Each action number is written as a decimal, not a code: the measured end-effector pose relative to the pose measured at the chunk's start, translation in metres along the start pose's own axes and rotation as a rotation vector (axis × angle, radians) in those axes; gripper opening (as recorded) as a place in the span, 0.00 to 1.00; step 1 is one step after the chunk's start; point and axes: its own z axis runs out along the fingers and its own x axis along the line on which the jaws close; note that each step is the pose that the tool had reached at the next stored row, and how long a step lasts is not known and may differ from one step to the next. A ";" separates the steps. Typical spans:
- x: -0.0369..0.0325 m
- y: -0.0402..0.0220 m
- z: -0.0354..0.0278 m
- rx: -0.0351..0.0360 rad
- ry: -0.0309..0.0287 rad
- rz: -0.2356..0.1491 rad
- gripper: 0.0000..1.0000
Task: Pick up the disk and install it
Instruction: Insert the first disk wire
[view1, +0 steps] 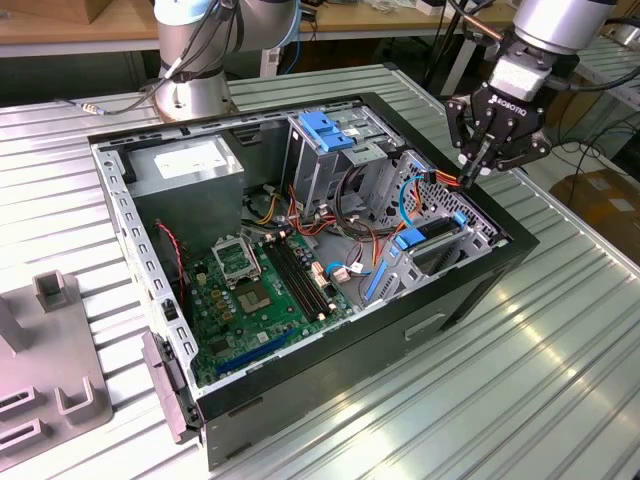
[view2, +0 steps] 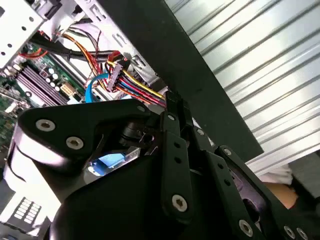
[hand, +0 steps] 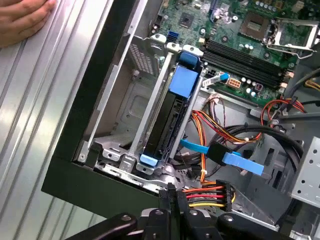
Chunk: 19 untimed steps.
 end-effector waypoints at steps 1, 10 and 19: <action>0.0000 0.0000 0.0001 -0.0009 -0.0007 0.020 0.16; -0.0013 0.0037 0.0001 -0.0027 -0.0021 0.058 0.16; -0.0018 0.0049 0.0004 -0.0076 -0.0054 0.161 0.16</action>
